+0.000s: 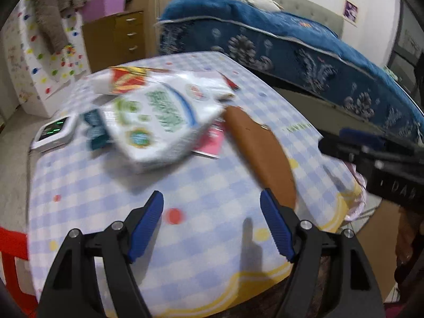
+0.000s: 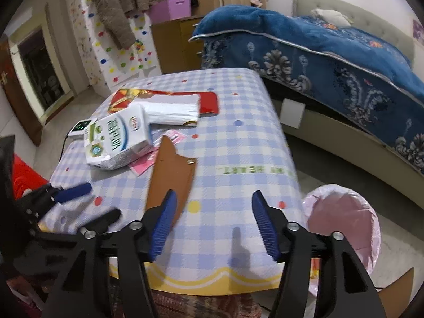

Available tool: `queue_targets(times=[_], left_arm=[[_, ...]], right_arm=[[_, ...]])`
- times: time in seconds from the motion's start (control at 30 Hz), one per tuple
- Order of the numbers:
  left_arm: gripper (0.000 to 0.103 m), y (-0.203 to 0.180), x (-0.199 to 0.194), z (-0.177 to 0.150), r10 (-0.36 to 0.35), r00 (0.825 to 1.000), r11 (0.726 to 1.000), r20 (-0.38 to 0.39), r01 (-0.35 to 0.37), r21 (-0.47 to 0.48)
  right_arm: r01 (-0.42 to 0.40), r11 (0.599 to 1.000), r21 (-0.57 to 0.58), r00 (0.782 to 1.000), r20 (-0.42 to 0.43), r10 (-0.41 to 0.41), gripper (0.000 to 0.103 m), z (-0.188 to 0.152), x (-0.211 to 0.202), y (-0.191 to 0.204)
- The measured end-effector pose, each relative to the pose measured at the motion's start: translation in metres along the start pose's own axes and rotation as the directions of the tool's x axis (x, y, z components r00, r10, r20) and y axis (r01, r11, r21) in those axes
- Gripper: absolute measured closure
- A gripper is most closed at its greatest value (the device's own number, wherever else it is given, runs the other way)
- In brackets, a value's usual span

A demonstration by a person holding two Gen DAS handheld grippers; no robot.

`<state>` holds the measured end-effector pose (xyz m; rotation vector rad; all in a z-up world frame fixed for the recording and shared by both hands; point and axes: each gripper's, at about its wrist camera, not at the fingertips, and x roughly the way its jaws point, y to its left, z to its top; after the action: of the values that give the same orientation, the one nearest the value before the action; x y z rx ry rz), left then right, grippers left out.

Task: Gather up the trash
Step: 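Return both grippers to the table toward the brown leather sheath and milk carton, then grasp the brown leather sheath with the right gripper while the left grasps the milk carton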

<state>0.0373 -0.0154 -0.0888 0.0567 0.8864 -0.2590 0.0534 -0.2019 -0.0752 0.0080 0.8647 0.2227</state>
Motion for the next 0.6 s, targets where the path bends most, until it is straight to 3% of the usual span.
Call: queue_targets(times=[0.1, 0.17, 0.3, 0.37, 0.43, 0.6], left_arm=[[0.017, 0.021, -0.008, 0.001, 0.066, 0.997, 0.997, 0.029, -0.065, -0.034], [0.012, 0.041, -0.012, 0.001, 0.115, 0.992, 0.991, 0.044, -0.112, -0.071], [0.011, 0.067, -0.015, 0.008, 0.135, 0.990, 0.982, 0.049, -0.128, -0.137], [0.011, 0.076, -0.015, 0.014, 0.138, 0.989, 0.980, 0.060, -0.127, -0.153], [0.011, 0.081, -0.014, 0.021, 0.132, 0.988, 0.981, 0.075, -0.120, -0.150], [0.021, 0.091, -0.007, 0.047, 0.135, 0.985, 0.983, 0.108, -0.120, -0.139]], right_arm=[[-0.021, 0.999, -0.041, 0.999, -0.026, 0.019, 0.030, 0.001, 0.013, 0.019], [-0.030, 0.997, -0.072, 0.999, -0.047, 0.027, 0.029, 0.002, 0.025, 0.033], [0.007, 0.992, -0.129, 0.996, -0.089, -0.019, 0.029, 0.001, 0.045, 0.055], [0.028, 0.989, -0.143, 0.993, -0.109, -0.044, 0.033, -0.002, 0.051, 0.058], [0.022, 0.990, -0.136, 0.993, -0.109, -0.037, 0.054, -0.004, 0.051, 0.056], [0.053, 0.988, -0.147, 0.992, -0.105, -0.069, 0.055, -0.005, 0.045, 0.048]])
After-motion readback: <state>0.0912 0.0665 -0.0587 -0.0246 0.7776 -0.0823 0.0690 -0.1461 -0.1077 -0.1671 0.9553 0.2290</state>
